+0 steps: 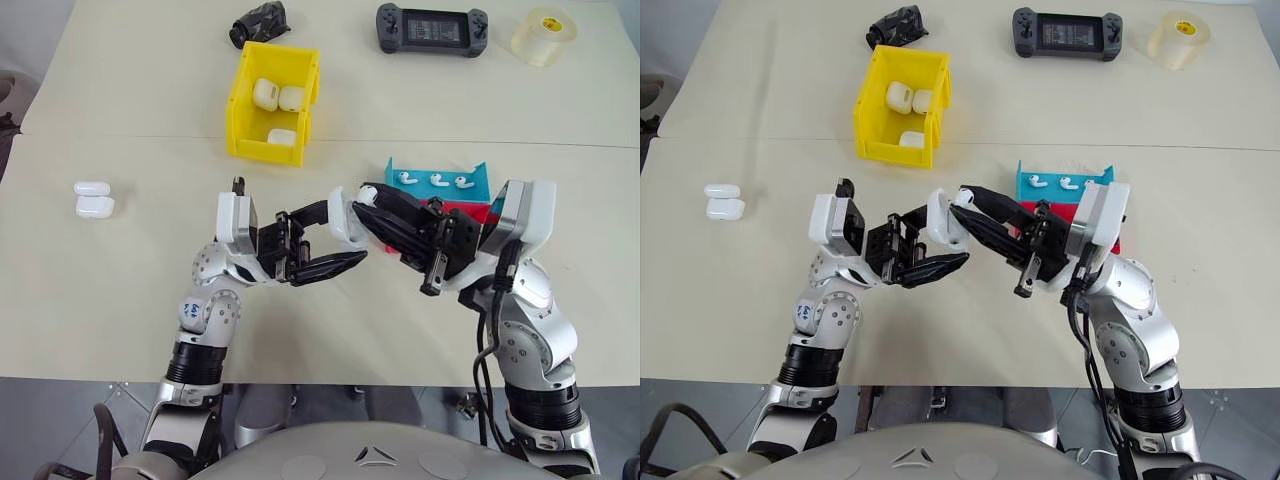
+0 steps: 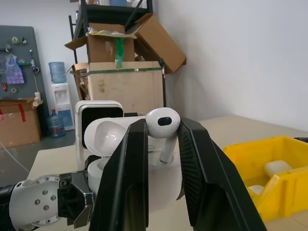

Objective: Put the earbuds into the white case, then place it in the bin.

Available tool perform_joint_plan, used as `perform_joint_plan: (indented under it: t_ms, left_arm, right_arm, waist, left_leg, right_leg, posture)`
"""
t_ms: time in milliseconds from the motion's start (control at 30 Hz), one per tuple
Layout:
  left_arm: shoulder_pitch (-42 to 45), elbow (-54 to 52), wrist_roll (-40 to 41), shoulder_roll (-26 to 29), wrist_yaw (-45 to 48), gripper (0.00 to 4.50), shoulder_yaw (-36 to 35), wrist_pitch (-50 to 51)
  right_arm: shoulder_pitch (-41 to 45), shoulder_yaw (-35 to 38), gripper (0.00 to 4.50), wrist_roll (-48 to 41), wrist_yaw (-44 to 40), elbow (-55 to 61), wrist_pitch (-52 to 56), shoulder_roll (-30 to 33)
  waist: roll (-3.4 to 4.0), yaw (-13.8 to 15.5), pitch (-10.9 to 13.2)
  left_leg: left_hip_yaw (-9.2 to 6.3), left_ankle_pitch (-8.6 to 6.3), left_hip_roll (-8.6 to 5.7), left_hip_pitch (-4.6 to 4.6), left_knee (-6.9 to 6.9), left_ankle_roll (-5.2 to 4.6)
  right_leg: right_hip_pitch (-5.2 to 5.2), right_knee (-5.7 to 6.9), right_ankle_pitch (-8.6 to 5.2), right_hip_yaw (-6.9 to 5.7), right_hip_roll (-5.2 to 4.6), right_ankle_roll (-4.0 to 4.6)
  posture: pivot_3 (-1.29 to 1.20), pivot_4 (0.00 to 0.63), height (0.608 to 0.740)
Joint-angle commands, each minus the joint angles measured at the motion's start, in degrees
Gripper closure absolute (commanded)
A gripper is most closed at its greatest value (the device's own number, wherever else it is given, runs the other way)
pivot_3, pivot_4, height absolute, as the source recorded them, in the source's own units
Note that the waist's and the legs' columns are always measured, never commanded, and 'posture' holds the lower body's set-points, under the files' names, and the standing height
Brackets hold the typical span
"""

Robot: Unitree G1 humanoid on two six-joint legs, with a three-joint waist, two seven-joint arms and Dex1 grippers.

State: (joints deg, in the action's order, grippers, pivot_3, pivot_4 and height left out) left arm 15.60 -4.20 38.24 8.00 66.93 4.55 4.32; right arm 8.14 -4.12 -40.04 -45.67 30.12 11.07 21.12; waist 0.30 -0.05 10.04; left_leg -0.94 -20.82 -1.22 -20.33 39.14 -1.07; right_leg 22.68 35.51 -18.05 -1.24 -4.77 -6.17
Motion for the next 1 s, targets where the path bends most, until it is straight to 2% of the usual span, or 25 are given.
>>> perform_joint_plan:
  t_ms: [33,367,600,1000]
  left_arm:
    - [0.8,-3.5,1.0,-0.4,0.7,1.71,1.3,0.1]
    - [1.6,-2.6,0.6,-2.0,0.5,1.71,0.7,-1.3]
    - [2.5,-1.9,0.7,-3.7,-1.2,1.71,-0.5,-2.2]
    - [2.6,-2.0,0.3,-4.1,-0.9,1.71,-0.8,-2.2]
  right_arm:
    - [1.0,-2.5,3.99,-0.2,-1.4,1.9,2.2,0.9]
    - [1.3,-2.1,3.99,-2.1,-2.5,2.0,5.9,3.7]
    - [0.4,0.3,3.99,-6.6,-2.6,1.2,8.8,5.5]
    - [2.1,1.2,0.03,-7.6,-3.1,0.6,9.2,5.2]
  waist:
    - [0.00,0.0,0.0]
    - [0.00,0.0,0.0]
    - [-0.01,0.1,0.0]
    - [-0.02,0.1,0.0]
  left_leg:
    - [0.00,0.00,0.00,0.00,0.00,0.00]
    - [-0.01,0.00,0.00,-0.02,-0.01,-0.01]
    - [-0.02,-0.01,0.00,-0.02,-0.02,-0.02]
    - [-0.02,-0.02,0.01,-0.03,-0.03,-0.03]
  right_leg:
    - [0.00,0.00,0.00,0.00,0.00,0.00]
    - [0.00,-0.03,0.00,-0.01,-0.02,0.00]
    - [-0.02,-0.06,0.00,-0.01,-0.02,0.00]
    - [-0.02,-0.09,0.00,-0.02,-0.02,0.00]
  posture:
    - [0.00,0.150,0.740]
    - [0.00,0.150,0.740]
    - [0.00,0.150,0.740]
    - [0.00,0.150,0.740]
